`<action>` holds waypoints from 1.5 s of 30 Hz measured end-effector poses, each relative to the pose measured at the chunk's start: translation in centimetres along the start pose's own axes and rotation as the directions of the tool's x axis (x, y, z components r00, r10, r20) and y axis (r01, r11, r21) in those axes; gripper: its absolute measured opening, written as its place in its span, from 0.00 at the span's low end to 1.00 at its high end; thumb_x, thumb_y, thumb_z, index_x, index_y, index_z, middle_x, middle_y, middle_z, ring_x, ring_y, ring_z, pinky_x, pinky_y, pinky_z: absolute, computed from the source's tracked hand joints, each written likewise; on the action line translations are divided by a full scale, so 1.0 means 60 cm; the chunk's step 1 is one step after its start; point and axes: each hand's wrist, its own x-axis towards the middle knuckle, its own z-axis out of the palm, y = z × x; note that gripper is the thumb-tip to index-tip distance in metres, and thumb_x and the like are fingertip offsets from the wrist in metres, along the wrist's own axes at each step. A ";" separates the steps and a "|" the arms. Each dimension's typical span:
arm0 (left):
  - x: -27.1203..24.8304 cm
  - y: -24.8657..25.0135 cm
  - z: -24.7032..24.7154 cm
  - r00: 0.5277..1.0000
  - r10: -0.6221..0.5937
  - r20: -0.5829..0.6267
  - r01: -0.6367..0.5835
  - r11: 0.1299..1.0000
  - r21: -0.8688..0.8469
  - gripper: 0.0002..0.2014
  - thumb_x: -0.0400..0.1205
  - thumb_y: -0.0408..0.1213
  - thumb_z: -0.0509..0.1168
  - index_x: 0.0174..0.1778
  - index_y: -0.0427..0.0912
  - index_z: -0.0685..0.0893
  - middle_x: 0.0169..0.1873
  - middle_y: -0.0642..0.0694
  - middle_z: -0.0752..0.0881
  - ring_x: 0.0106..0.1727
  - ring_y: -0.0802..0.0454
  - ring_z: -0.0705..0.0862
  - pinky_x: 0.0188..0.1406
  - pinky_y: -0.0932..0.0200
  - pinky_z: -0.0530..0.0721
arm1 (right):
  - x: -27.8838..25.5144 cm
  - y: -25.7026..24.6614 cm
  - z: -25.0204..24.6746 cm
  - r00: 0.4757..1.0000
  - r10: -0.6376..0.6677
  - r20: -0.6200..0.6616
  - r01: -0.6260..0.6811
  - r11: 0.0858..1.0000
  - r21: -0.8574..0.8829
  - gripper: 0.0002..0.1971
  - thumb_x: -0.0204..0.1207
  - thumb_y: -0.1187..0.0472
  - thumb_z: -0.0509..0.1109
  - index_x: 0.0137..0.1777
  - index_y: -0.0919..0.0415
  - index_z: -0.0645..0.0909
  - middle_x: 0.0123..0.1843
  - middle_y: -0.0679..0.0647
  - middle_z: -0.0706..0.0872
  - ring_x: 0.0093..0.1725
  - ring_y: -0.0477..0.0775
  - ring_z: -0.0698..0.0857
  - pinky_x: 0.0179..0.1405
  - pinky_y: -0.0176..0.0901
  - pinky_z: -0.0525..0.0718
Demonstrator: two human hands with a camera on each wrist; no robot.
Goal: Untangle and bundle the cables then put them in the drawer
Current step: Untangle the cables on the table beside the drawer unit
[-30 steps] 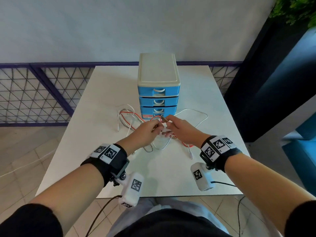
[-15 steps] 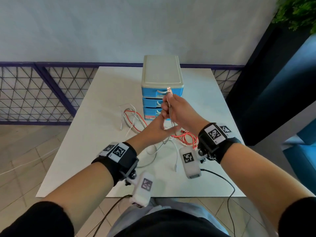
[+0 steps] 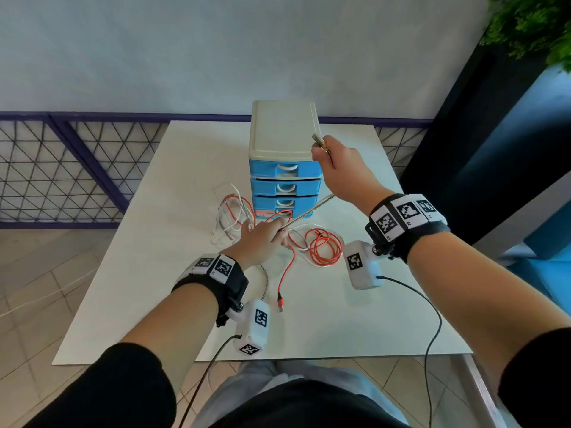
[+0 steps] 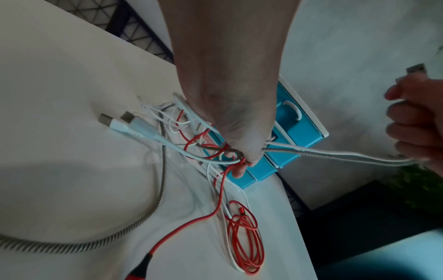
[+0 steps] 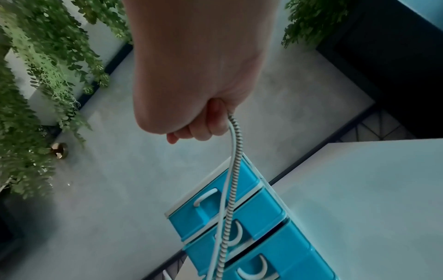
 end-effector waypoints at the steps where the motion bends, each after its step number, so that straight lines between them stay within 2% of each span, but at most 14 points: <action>1: 0.001 -0.004 0.002 1.000 -0.028 -0.007 0.028 1.000 0.009 0.08 0.87 0.40 0.50 0.43 0.53 0.68 0.34 0.57 0.82 0.49 0.52 0.79 0.77 0.38 0.46 | -0.001 0.004 -0.003 1.000 -0.006 -0.009 0.006 1.000 -0.021 0.13 0.87 0.53 0.54 0.53 0.62 0.74 0.37 0.58 0.80 0.30 0.55 0.76 0.26 0.43 0.71; 9: -0.001 -0.056 0.009 0.989 -0.147 0.015 0.145 0.985 0.094 0.11 0.83 0.37 0.53 0.57 0.49 0.78 0.45 0.49 0.85 0.57 0.47 0.81 0.77 0.31 0.44 | 0.004 0.024 -0.040 0.985 0.037 -0.171 -0.041 0.999 -0.020 0.14 0.87 0.55 0.52 0.56 0.64 0.75 0.37 0.57 0.79 0.29 0.54 0.75 0.30 0.46 0.70; 13: -0.006 -0.067 -0.009 0.991 -0.134 -0.009 0.135 0.990 0.028 0.14 0.79 0.31 0.57 0.58 0.47 0.79 0.47 0.46 0.84 0.55 0.40 0.82 0.62 0.45 0.74 | 0.006 0.024 -0.058 0.952 0.021 -0.304 -0.033 0.999 -0.035 0.15 0.86 0.55 0.53 0.57 0.65 0.75 0.38 0.61 0.82 0.34 0.64 0.79 0.33 0.52 0.75; 15: -0.009 -0.078 -0.019 0.989 -0.147 -0.035 0.147 0.989 0.019 0.16 0.79 0.31 0.56 0.60 0.48 0.79 0.51 0.44 0.85 0.55 0.40 0.82 0.54 0.50 0.77 | 0.011 0.028 -0.075 0.918 0.017 -0.395 -0.031 0.999 -0.029 0.15 0.86 0.55 0.53 0.56 0.66 0.74 0.36 0.59 0.80 0.33 0.63 0.78 0.31 0.49 0.71; 18: -0.004 -0.075 -0.028 0.985 -0.151 -0.089 0.156 0.987 0.047 0.19 0.80 0.32 0.56 0.66 0.51 0.77 0.58 0.46 0.86 0.62 0.40 0.81 0.66 0.44 0.73 | 0.013 0.027 -0.095 0.874 0.022 -0.485 -0.026 1.000 -0.003 0.16 0.85 0.55 0.53 0.55 0.68 0.74 0.35 0.56 0.79 0.33 0.62 0.77 0.30 0.49 0.71; 20: 0.003 -0.071 -0.029 0.982 -0.166 -0.090 0.175 0.979 0.108 0.21 0.81 0.31 0.56 0.69 0.51 0.75 0.62 0.47 0.84 0.67 0.41 0.78 0.74 0.33 0.58 | 0.011 0.022 -0.096 0.852 0.025 -0.524 -0.020 1.000 0.015 0.16 0.85 0.54 0.53 0.54 0.69 0.74 0.33 0.52 0.77 0.31 0.60 0.76 0.29 0.47 0.70; 23: 0.015 -0.081 -0.026 0.981 -0.193 -0.031 0.195 0.962 0.192 0.21 0.81 0.37 0.61 0.72 0.51 0.72 0.68 0.48 0.80 0.72 0.43 0.74 0.75 0.27 0.48 | 0.011 0.017 -0.091 0.831 0.112 -0.545 -0.048 0.990 0.129 0.16 0.86 0.55 0.53 0.52 0.68 0.75 0.30 0.43 0.74 0.27 0.49 0.73 0.28 0.39 0.69; 25: 0.017 -0.072 -0.026 0.990 -0.136 -0.029 0.139 0.982 0.124 0.29 0.76 0.44 0.71 0.73 0.50 0.71 0.71 0.50 0.77 0.74 0.47 0.72 0.77 0.33 0.53 | 0.014 0.015 -0.082 0.826 0.221 -0.518 -0.091 0.960 0.264 0.14 0.87 0.55 0.53 0.50 0.63 0.76 0.32 0.40 0.74 0.28 0.40 0.72 0.27 0.28 0.69; 28: 0.024 -0.012 -0.033 0.987 0.139 -0.084 -0.140 0.990 -0.013 0.40 0.73 0.50 0.74 0.78 0.43 0.65 0.69 0.50 0.74 0.72 0.54 0.70 0.72 0.57 0.59 | 0.018 0.004 -0.051 0.872 0.299 -0.387 -0.105 0.887 0.449 0.13 0.87 0.55 0.54 0.43 0.54 0.75 0.29 0.45 0.73 0.26 0.44 0.71 0.28 0.38 0.71; 30: 0.028 0.040 -0.034 0.973 0.221 -0.071 -0.228 0.968 -0.109 0.36 0.78 0.51 0.68 0.79 0.44 0.63 0.74 0.49 0.73 0.76 0.53 0.69 0.78 0.47 0.62 | 0.018 -0.010 -0.028 0.908 0.312 -0.278 -0.107 0.817 0.567 0.14 0.87 0.55 0.53 0.41 0.53 0.74 0.26 0.49 0.71 0.22 0.46 0.70 0.21 0.40 0.69; 36: 0.038 0.133 -0.080 0.973 0.227 -0.027 -0.224 0.918 -0.328 0.16 0.84 0.45 0.62 0.64 0.41 0.76 0.61 0.51 0.80 0.62 0.60 0.78 0.62 0.66 0.71 | 0.017 -0.045 0.000 0.971 0.238 -0.027 -0.102 0.514 0.852 0.11 0.88 0.58 0.55 0.56 0.63 0.76 0.25 0.45 0.67 0.21 0.43 0.67 0.23 0.36 0.67; 40: 0.048 0.143 -0.107 0.957 0.288 0.027 -0.229 0.813 -0.536 0.11 0.87 0.32 0.54 0.48 0.34 0.81 0.43 0.45 0.86 0.44 0.65 0.85 0.54 0.68 0.78 | 0.013 -0.051 -0.002 0.977 0.211 -0.014 -0.108 0.555 0.825 0.17 0.89 0.55 0.52 0.53 0.65 0.78 0.29 0.53 0.78 0.27 0.49 0.82 0.27 0.38 0.76; 42: 0.045 0.136 -0.108 0.961 0.267 0.070 -0.182 0.803 -0.568 0.14 0.88 0.34 0.53 0.53 0.34 0.83 0.47 0.44 0.87 0.46 0.70 0.86 0.54 0.74 0.79 | 0.005 -0.051 -0.001 0.968 0.249 0.029 -0.153 0.495 0.855 0.19 0.88 0.51 0.52 0.45 0.63 0.75 0.27 0.54 0.75 0.24 0.53 0.80 0.21 0.38 0.77; 45: 0.040 0.111 -0.093 0.967 0.153 0.203 0.018 0.757 -0.653 0.18 0.89 0.45 0.49 0.55 0.41 0.83 0.54 0.45 0.87 0.56 0.55 0.87 0.58 0.60 0.83 | -0.006 -0.039 0.003 0.958 0.275 0.076 -0.192 0.426 0.884 0.19 0.88 0.49 0.51 0.40 0.60 0.69 0.23 0.51 0.67 0.18 0.50 0.69 0.17 0.38 0.69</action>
